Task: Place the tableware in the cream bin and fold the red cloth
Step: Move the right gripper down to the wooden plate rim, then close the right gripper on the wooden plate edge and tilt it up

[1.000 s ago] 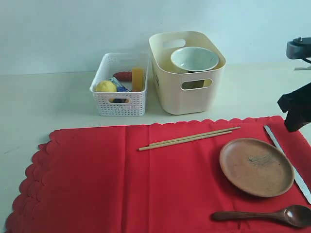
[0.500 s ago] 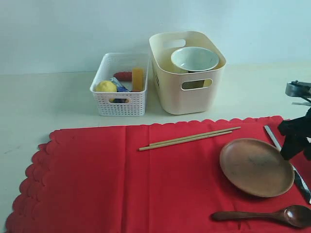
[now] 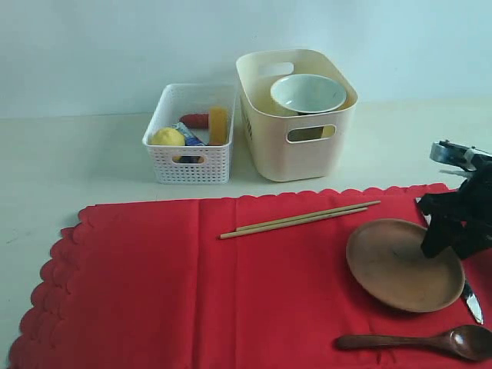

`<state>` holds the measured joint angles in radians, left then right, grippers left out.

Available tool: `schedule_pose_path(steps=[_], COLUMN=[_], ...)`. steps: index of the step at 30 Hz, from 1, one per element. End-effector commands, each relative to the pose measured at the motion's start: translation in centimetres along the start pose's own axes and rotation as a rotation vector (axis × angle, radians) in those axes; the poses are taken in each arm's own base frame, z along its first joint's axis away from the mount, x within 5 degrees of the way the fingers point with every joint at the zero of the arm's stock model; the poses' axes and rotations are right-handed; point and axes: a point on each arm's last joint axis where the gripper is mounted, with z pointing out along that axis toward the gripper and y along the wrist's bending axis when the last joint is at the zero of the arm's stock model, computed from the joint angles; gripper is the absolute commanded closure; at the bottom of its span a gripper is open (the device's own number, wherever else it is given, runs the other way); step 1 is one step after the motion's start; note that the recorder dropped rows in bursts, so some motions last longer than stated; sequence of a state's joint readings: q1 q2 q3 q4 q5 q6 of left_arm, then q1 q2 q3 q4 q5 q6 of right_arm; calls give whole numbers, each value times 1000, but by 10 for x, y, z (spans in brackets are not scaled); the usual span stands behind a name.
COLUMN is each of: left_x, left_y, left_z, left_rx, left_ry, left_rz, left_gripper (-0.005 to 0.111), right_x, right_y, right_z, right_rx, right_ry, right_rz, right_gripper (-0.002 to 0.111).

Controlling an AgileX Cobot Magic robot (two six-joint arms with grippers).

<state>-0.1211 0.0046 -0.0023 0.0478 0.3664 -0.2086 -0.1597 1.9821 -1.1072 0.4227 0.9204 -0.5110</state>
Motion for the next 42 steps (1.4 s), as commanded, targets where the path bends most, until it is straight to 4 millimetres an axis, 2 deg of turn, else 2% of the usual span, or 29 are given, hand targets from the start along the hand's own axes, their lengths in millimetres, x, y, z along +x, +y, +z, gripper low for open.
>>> schedule_pose_path(steps=[1, 11, 21, 33, 42], left_x=[0, 0, 0, 0, 0], left_y=[0, 0, 0, 0, 0], left_z=[0, 0, 0, 0, 0], left_rx=[1, 1, 1, 1, 1], left_ry=[-9, -9, -9, -9, -9], left_rz=[-13, -13, -13, -13, -13], left_gripper=[45, 45, 45, 45, 45], right_x=[-1, 2, 7, 3, 3], right_y=[1, 7, 11, 7, 3], right_z=[-2, -15, -13, -23, -11], right_rx=[-19, -24, -76, 23, 3], right_ry=[-1, -7, 27, -53, -6], right_rz=[-10, -28, -25, -35, -20], right_gripper=[64, 65, 65, 65, 65])
